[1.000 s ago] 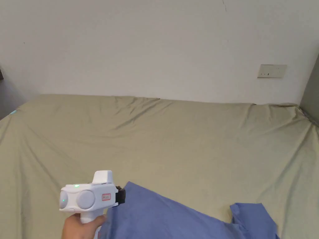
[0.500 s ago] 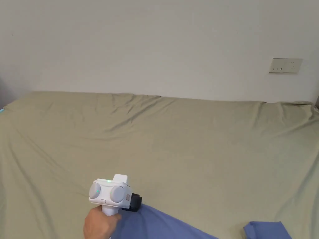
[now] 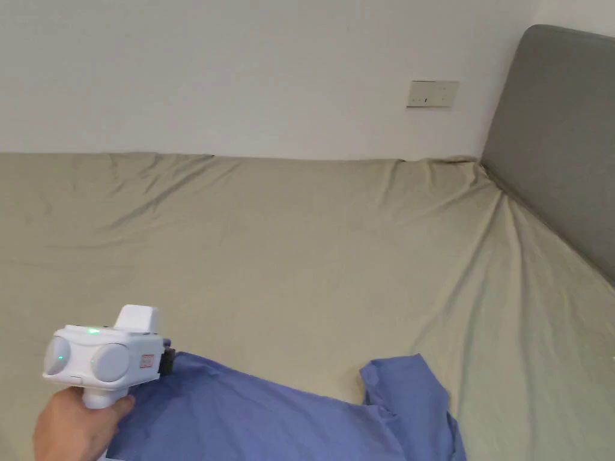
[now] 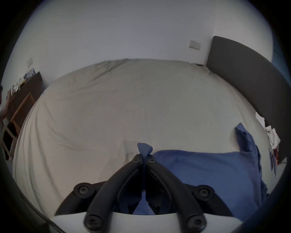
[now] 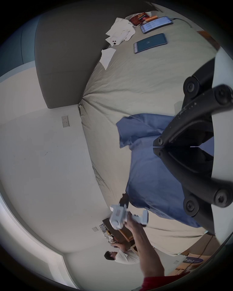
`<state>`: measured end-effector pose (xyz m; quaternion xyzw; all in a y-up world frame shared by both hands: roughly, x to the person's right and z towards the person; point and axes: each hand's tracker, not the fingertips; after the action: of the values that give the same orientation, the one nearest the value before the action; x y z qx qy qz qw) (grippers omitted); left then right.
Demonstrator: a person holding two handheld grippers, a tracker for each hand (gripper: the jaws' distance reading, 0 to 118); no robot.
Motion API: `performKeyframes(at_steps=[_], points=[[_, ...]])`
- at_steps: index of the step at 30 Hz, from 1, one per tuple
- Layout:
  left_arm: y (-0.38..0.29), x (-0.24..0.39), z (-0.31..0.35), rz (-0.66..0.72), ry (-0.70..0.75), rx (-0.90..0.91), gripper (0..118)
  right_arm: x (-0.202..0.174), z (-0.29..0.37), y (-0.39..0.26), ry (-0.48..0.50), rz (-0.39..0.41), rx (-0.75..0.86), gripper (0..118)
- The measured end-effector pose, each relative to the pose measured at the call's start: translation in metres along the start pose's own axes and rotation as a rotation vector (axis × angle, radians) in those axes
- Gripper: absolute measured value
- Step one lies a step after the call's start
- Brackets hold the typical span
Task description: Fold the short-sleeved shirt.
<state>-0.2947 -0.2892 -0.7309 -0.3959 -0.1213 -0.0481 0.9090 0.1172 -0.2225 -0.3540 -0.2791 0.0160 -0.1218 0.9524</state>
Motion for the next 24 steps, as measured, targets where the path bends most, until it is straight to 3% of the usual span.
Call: performKeyframes(at_steps=[2, 3, 4, 5, 7, 10, 13, 17, 18, 19, 21, 24], points=[[-0.002, 0.002, 0.034, 0.014, -0.055, 0.055, 1, 0.018, -0.033, 0.021, 0.005, -0.017, -0.014, 62], [-0.006, 0.001, 0.056, 0.028, -0.09, 0.086, 1, 0.031, -0.059, 0.032, 0.001, -0.045, -0.029, 82], [-0.009, 0.004, 0.077, 0.041, -0.116, 0.11, 1, 0.045, -0.087, 0.041, -0.002, -0.054, -0.036, 89], [-0.012, 0.009, 0.097, 0.032, -0.115, 0.129, 1, 0.057, -0.112, 0.048, -0.028, -0.091, -0.076, 84], [-0.026, 0.013, 0.132, 0.005, -0.13, 0.163, 1, 0.081, -0.176, 0.059, -0.171, -0.115, -0.179, 77], [-0.042, 0.014, 0.164, 0.002, -0.141, 0.185, 1, 0.107, -0.246, 0.063, -0.159, -0.207, -0.331, 72], [-0.056, 0.01, 0.184, 0.037, -0.159, 0.201, 1, 0.116, -0.284, 0.061, -0.141, -0.283, -0.433, 42], [-0.062, 0.008, 0.191, 0.035, -0.146, 0.196, 1, 0.111, -0.304, 0.064, -0.187, -0.258, -0.456, 26], [-0.062, 0.009, 0.192, 0.035, -0.145, 0.192, 1, 0.105, -0.304, 0.065, -0.213, -0.218, -0.477, 22], [-0.062, 0.01, 0.192, 0.036, -0.146, 0.19, 1, 0.101, -0.306, 0.067, -0.217, -0.174, -0.492, 9], [-0.06, 0.012, 0.19, 0.023, -0.149, 0.196, 1, 0.094, -0.303, 0.071, -0.255, -0.125, -0.495, 4], [-0.058, 0.014, 0.194, 0.013, -0.149, 0.211, 1, 0.083, -0.295, 0.076, -0.258, -0.124, -0.481, 2]])
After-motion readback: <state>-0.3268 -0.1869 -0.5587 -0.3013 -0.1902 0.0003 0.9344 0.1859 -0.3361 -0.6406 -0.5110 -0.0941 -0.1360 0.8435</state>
